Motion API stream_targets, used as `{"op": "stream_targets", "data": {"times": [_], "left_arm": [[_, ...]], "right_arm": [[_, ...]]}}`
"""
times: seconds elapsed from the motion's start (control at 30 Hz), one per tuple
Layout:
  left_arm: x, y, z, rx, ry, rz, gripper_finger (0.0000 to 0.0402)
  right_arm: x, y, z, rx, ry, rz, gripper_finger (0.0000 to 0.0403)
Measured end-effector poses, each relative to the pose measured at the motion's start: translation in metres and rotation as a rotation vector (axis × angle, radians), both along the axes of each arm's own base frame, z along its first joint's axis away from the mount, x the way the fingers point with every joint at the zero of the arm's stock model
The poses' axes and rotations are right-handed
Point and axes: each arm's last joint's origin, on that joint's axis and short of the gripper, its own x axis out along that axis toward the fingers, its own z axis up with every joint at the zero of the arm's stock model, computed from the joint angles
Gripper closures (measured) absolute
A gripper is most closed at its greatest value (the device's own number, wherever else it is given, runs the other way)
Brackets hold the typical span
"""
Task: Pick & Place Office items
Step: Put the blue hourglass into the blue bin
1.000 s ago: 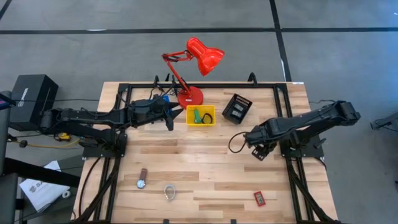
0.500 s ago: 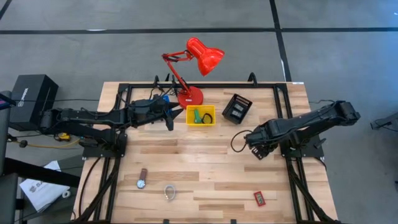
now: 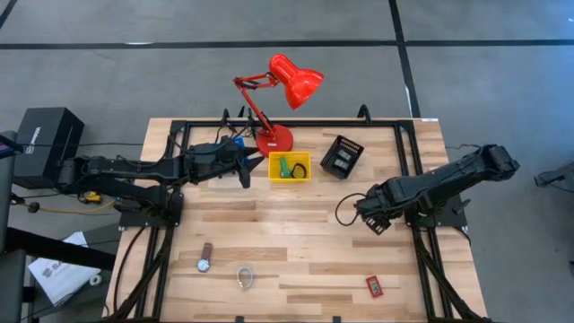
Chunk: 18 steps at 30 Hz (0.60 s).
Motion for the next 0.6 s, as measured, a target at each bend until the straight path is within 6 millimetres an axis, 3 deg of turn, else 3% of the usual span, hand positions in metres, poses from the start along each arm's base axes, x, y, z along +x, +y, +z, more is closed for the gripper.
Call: {"op": "stream_targets", "data": {"times": [0.37, 0.6], "left_arm": [[0.000, 0.000, 0.001, 0.001, -0.008, 0.000, 0.0234], [0.000, 0.000, 0.002, 0.003, -0.016, 0.000, 0.0234]], "right_arm": [[0.010, 0.003, -0.001, 0.030, -0.113, 0.021, 0.0200], [0.020, 0.005, 0.005, 0.058, -0.193, 0.044, 0.0189]]}}
